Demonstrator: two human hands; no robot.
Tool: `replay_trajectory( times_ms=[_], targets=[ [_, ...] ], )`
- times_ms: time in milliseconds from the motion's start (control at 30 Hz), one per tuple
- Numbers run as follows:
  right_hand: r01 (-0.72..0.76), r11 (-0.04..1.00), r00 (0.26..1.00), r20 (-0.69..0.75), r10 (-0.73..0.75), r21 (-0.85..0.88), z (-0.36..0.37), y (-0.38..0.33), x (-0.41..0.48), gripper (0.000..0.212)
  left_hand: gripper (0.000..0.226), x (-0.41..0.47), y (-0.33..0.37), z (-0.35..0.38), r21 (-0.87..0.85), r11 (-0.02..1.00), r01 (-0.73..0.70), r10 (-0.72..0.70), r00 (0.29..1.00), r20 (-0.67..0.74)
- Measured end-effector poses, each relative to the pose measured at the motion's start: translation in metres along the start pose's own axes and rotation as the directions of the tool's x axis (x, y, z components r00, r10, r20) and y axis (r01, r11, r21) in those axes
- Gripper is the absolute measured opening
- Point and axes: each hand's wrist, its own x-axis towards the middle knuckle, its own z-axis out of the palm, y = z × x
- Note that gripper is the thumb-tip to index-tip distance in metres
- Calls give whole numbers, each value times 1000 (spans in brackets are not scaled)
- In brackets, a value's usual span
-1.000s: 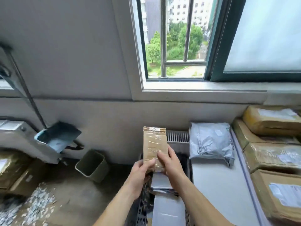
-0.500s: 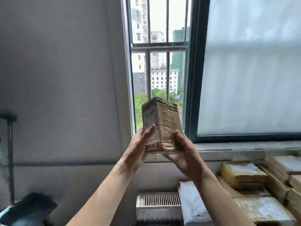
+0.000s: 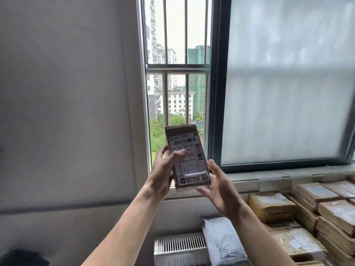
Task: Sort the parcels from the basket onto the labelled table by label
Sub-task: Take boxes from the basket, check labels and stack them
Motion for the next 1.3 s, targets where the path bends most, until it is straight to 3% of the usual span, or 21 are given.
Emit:
replay_trajectory(
  times_ms=[133,200,333,500,867,1000,1200,1300],
  targets=[
    [52,982,998,33,-47,-179,6,0,-3,88,103,-3,-5,-6,43,999,-4,6,999,-43],
    [80,975,995,71,-67,-205,13,2,-2,93,94,-4,-6,-5,45,999,-4,6,999,-37],
    [171,967,985,46,-165,-189,27,3,-4,84,96,-10,-3,-2,109,994,-26,34,997,-70],
    [283,944,959,46,-279,-169,40,-6,-3,76,62,-20,6,2,139,982,-127,137,988,-69],
    [296,942,955,77,-287,-157,57,-14,-3,76,54,-29,23,-1,145,974,-174,195,969,-149],
    [283,947,959,67,-275,-151,58,-9,-4,75,61,-30,19,-4,121,978,-168,185,973,-139],
    [244,958,970,48,-239,-148,52,-1,-6,74,96,-29,6,-17,53,992,-112,116,989,-90],
    [209,969,978,1,-210,-129,45,12,-10,72,98,-32,-11,-27,82,995,-54,57,998,-31]
  ],
)
